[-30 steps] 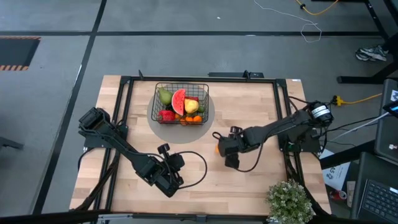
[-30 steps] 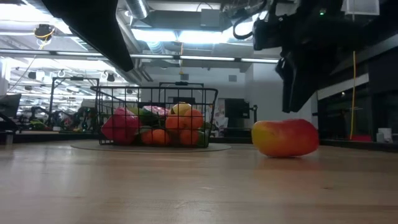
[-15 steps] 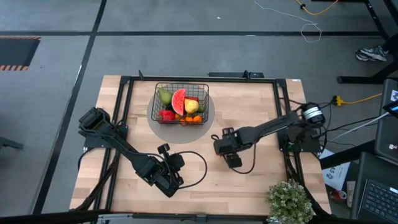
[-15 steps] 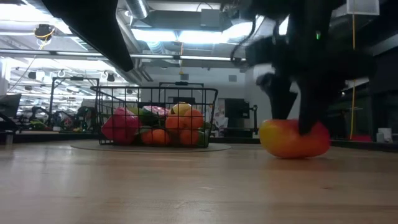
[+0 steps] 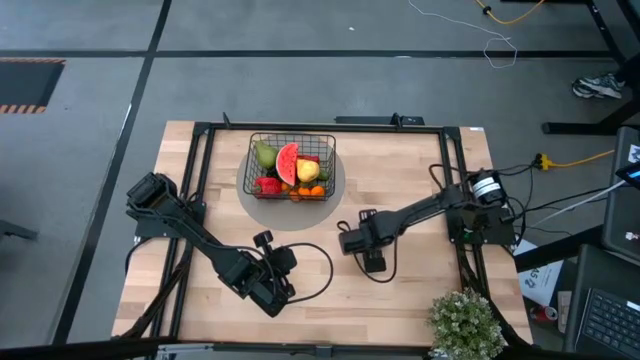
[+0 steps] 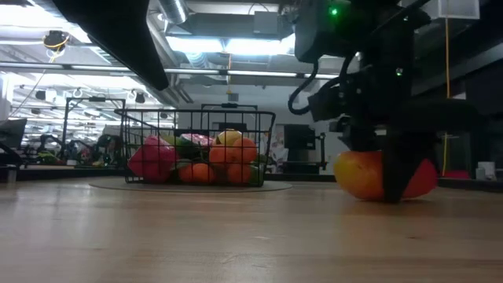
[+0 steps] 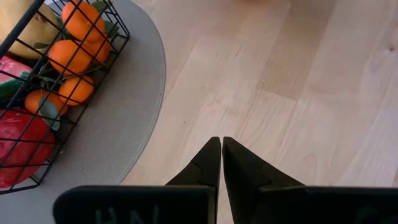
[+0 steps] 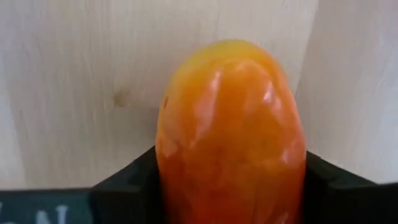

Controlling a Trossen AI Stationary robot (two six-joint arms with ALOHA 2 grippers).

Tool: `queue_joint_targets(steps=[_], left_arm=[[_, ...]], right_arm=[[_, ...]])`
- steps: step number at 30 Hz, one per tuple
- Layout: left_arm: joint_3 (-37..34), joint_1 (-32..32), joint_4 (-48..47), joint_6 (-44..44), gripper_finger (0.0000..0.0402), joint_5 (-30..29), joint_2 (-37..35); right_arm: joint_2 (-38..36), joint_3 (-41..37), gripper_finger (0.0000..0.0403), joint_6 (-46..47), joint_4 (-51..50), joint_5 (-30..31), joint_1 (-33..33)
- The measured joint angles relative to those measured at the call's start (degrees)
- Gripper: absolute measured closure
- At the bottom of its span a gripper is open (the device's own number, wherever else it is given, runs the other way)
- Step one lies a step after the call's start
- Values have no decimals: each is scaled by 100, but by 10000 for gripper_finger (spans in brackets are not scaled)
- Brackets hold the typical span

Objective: Build produce basket
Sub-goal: Put the orange mango into the wire basket

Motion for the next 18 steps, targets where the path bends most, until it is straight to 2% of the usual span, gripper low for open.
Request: queue_joint_targets(steps=[5, 9, 13, 16, 18], left_arm=[[0, 7, -2, 0, 388, 0, 0], [0, 7, -4, 0, 388, 0, 0], [0, -21, -17, 0, 388, 4, 0], [0, -85, -20, -4, 388, 3, 0], [0, -166, -18, -4, 388, -18, 0]], right_arm=[[-55, 682, 188, 130, -1026, 131, -4], [-59, 1435, 188, 150, -2138, 1010, 0], [-70, 2261, 187, 575, -3062, 2786, -2], [-71, 2766, 183, 803, -3171, 4108, -44], [-72, 3054, 185, 849, -2956, 4770, -120]])
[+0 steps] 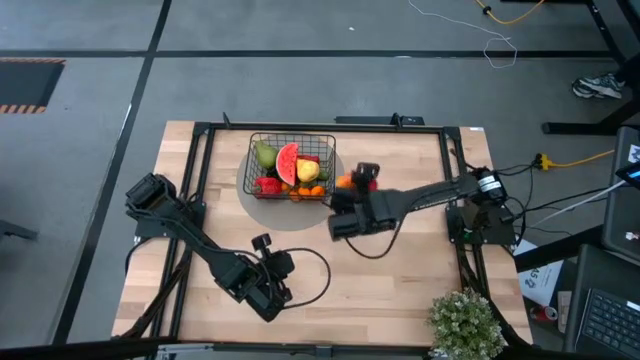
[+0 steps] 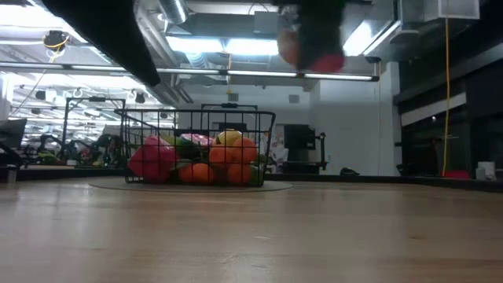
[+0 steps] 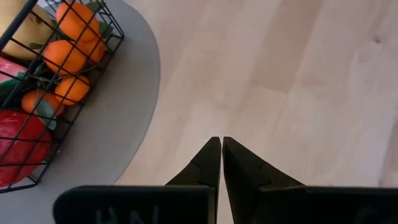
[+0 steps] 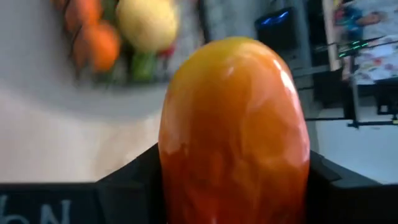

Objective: Build produce basket
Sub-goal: Put the orange mango into the wire basket

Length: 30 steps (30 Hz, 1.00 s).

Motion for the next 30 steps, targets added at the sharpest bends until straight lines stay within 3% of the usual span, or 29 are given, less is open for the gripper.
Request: queue_joint_targets(steps=[5, 9, 13, 18, 25, 30], left_arm=[[0, -236, -66, -2, 388, -132, 0], [0, -407, -154, -44, 388, -246, 0], [0, -549, -285, -191, 388, -368, 0], [0, -609, -640, -546, 388, -411, 0], [0, -616, -858, -791, 388, -465, 0], [0, -616, -859, -778, 388, -465, 0]], right_arm=[[0, 346, 187, -1126, 1470, 64, -462], [-2, 349, 187, -2261, 3045, -1362, -999], [-2, 349, 187, -2526, 4350, -2981, -1564], [-2, 349, 187, -2160, 5825, -4915, -2118], [-2, 346, 188, -728, 7901, -7764, -2593], [-4, 344, 188, -268, 8880, -8493, -2630]])
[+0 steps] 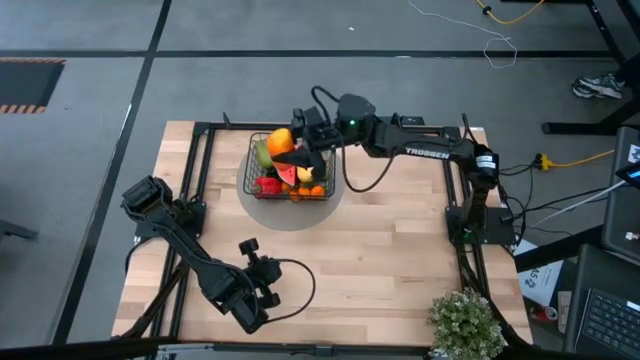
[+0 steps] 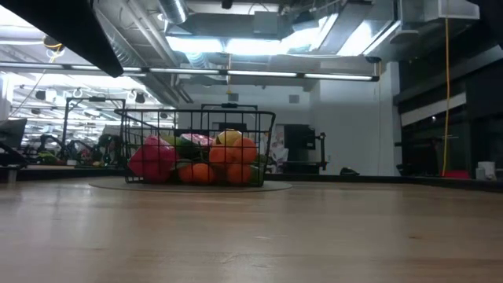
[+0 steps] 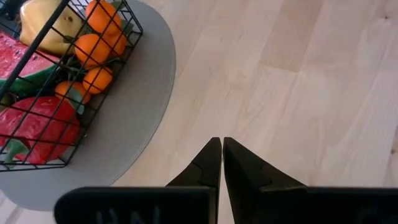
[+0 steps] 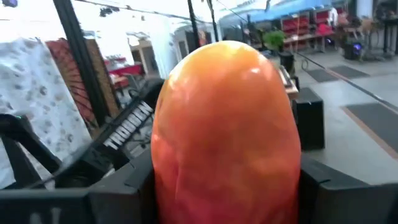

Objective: Build produce basket
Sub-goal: Put the orange mango into the wire basket

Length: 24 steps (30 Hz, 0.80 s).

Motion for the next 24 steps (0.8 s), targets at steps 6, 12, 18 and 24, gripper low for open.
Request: queue_joint_targets(steps=[6, 12, 18, 24], left_arm=[[0, 0, -1, -5, 388, 2, 0], [2, -25, -441, 58, 388, 155, 0], [-2, -298, -3558, -1698, 388, -8, -420], [-493, -547, -3279, -1134, 388, -1005, -1150]], right_arm=[[-2, -2, 188, 24, 52, -52, -4], [-2, -2, 188, 11, -211, 65, -11], [-2, -2, 188, 4, -285, 69, -9], [-2, -2, 188, -1, -293, 171, -9]])
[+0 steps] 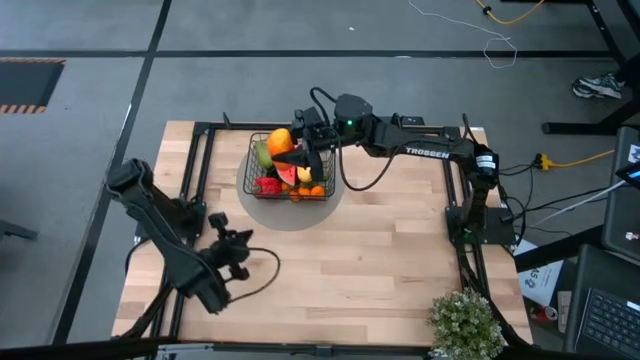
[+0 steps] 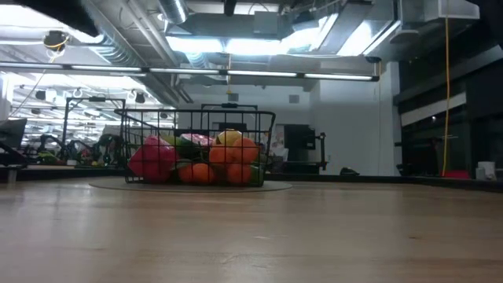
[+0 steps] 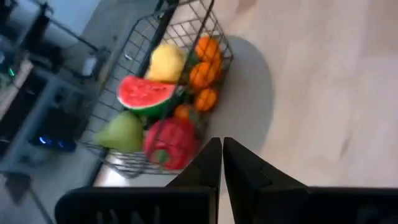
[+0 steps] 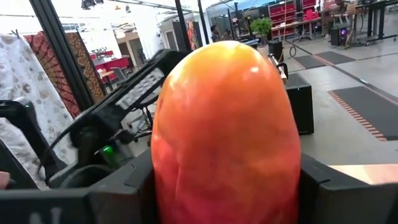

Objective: Build produce basket
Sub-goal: Put the orange mango into the wire basket

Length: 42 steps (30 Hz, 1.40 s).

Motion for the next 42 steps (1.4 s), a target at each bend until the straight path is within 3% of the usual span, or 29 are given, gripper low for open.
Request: queue_joint_targets(steps=[9, 14, 17, 24, 27, 31, 34, 37, 42], left_arm=[[-1565, 226, 264, -76, 388, -216, -1815], [-2735, 384, 2005, 113, 388, -561, -3148], [-3493, 495, 3553, 941, 388, -570, -3747], [-4962, 1170, 6923, 1995, 388, 260, -4640], [-5369, 1635, 8068, 2311, 388, 854, -4850], [-5724, 2290, 9301, 3441, 388, 1882, -5006], [-5833, 2813, 9902, 4478, 388, 2878, -5082], [-5853, 3282, 9912, 5333, 388, 3861, -5173], [-5856, 3622, 9467, 6435, 388, 4625, -5625]], right_arm=[[0, 0, 188, 140, -52, 3, 0], [0, 0, 188, 134, -55, 9, -6], [0, 0, 188, 126, -52, 39, -20], [0, 0, 188, 114, -54, 149, -26], [0, 0, 188, 114, -55, 153, -26], [0, 0, 188, 135, -58, 154, -26], [0, 0, 188, 136, -110, 155, -26], [0, 0, 188, 153, -231, 156, -26], [0, 0, 184, 169, -503, 156, -26]])
